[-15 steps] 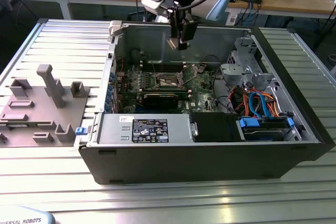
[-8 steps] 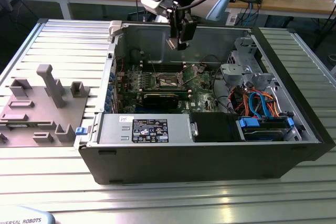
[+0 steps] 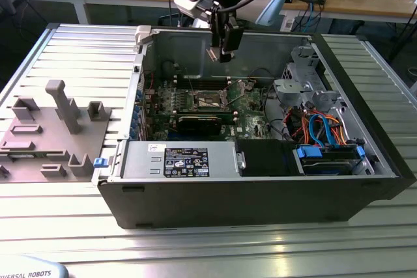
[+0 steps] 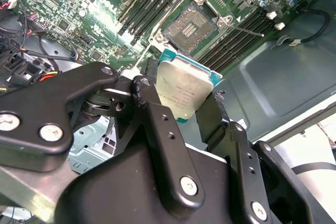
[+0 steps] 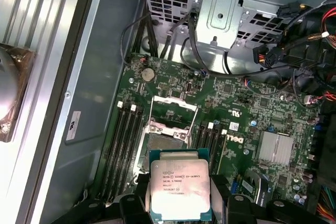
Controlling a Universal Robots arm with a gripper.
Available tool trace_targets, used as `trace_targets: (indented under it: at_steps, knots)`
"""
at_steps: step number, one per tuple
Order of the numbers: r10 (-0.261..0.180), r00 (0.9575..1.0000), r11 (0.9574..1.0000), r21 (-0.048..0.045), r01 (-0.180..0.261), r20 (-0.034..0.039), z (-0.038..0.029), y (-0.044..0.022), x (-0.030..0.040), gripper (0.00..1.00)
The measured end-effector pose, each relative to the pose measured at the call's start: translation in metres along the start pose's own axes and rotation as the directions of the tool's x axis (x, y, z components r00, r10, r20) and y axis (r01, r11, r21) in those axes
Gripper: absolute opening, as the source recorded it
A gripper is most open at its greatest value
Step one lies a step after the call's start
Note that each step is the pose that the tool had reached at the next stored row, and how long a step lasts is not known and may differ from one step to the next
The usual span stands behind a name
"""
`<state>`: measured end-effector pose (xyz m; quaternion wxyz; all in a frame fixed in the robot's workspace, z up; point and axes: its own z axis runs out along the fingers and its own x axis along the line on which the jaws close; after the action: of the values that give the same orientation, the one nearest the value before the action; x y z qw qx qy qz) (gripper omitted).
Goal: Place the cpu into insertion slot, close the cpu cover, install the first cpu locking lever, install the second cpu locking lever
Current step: 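Place the cpu into insertion slot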
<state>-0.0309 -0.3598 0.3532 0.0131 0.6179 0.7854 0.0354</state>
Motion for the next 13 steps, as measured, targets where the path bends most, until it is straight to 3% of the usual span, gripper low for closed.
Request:
trace_targets:
  at_steps: [13]
  knots:
    - [0.014, 0.9999, 0.9999, -0.0004, -0.014, 0.0010, 0.0001, 0.0000, 0.0000, 0.54]
